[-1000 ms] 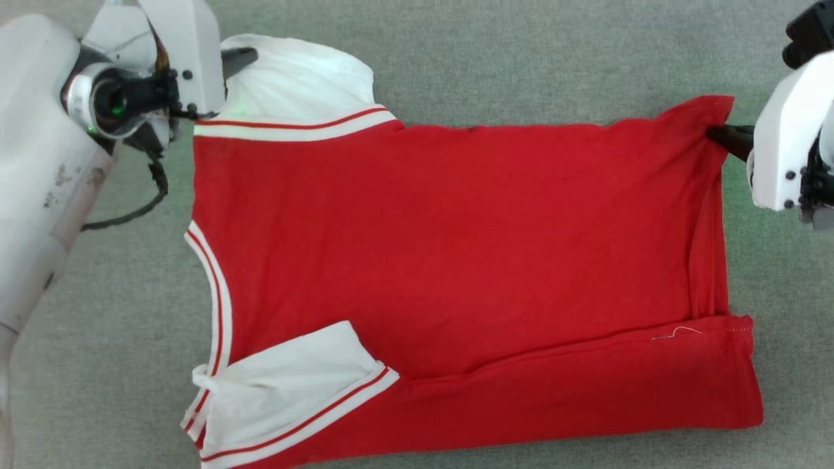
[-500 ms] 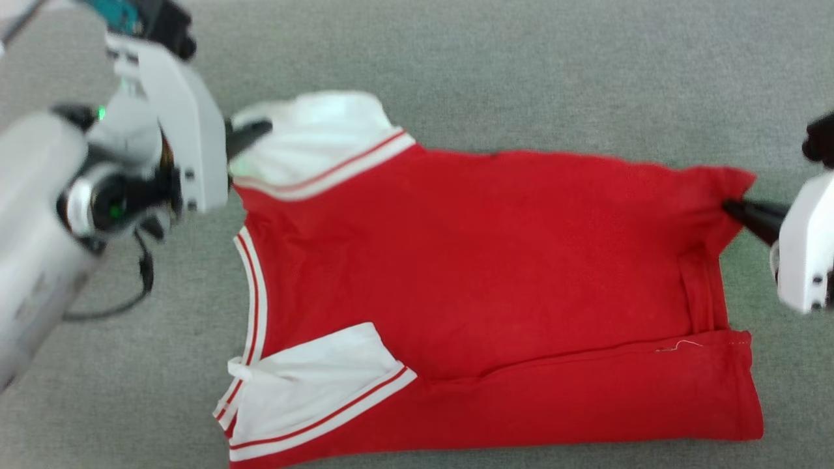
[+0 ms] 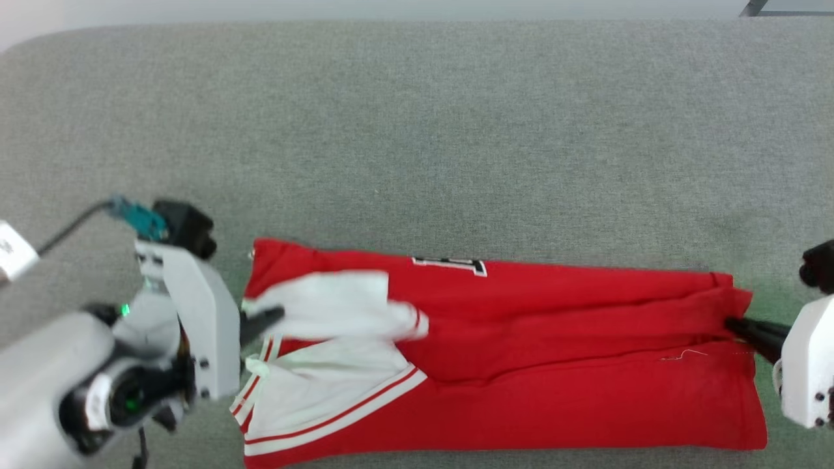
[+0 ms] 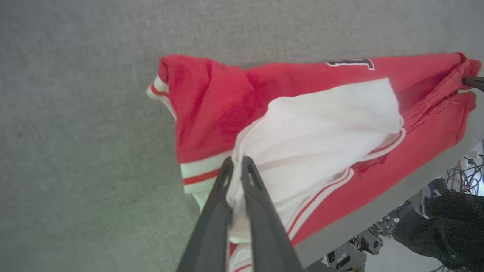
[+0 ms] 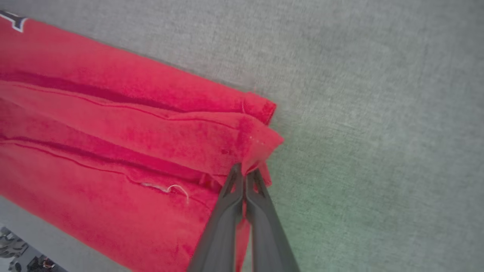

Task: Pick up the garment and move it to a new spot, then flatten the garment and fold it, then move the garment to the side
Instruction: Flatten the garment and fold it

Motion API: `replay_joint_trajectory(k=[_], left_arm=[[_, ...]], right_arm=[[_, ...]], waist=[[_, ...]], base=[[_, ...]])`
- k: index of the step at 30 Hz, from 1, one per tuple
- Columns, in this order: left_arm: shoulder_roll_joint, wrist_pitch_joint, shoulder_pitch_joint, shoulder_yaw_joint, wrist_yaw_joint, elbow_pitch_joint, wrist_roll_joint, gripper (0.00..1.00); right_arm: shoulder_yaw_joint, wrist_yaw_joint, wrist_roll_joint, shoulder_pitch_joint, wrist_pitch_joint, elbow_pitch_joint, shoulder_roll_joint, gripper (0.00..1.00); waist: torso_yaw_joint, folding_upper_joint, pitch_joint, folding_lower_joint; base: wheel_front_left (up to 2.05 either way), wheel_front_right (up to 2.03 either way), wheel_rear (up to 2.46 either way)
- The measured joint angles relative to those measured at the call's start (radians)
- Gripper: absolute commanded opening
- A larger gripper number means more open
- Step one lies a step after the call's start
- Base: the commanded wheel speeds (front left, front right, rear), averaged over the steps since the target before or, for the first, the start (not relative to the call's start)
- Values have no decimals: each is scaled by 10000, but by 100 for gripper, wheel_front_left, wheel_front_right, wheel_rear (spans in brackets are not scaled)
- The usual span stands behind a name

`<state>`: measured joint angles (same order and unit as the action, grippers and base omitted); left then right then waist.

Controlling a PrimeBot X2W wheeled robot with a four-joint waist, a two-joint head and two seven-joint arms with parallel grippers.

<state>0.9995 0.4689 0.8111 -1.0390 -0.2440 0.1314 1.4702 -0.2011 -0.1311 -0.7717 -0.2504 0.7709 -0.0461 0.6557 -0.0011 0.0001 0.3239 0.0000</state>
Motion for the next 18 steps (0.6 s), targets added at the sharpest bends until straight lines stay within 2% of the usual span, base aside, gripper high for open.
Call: replay_joint_trajectory(k=[1,2,4,8,9,10,11,14,18], left_arm=[[19,-54,-167,-50,-40,77,73,13],[25,-88,-291,-109,-73,117,75,24],[-13,-86,-517,-209,-132,107,205,26],[-192,-125,-748,-355,-127,-71,257,39],[-192,-125,-748,-355,-127,-71,257,79],[-194,-207,-747,-343,-159,-221,169,100],[-194,-207,-747,-343,-159,-221,169,100],[-190,-295,-739,-278,-192,-224,153,100],[-104,-399,-744,-192,-244,-159,174,100]], right_arm=[[31,0,25,109,0,-29,-88,0],[56,0,104,169,15,-42,-151,0],[102,0,171,260,130,-50,-278,0],[104,0,297,322,230,-98,-441,0],[104,0,297,322,230,-98,-441,0],[115,0,360,291,230,-142,-497,2],[115,0,360,291,230,-142,-497,15],[111,0,476,218,274,-288,-539,100],[215,0,508,222,401,-441,-529,100]], waist=[[4,0,-2,0],[5,-1,-9,0],[14,0,-36,0],[9,0,-116,0],[9,0,-116,0],[6,0,-177,0],[6,0,-177,0],[2,0,-298,0],[22,0,-523,0]], base=[[0,0,0],[0,0,0],[0,0,0],[0,0,0],[0,0,0],[0,0,0],[0,0,0],[0,0,0],[0,0,0]])
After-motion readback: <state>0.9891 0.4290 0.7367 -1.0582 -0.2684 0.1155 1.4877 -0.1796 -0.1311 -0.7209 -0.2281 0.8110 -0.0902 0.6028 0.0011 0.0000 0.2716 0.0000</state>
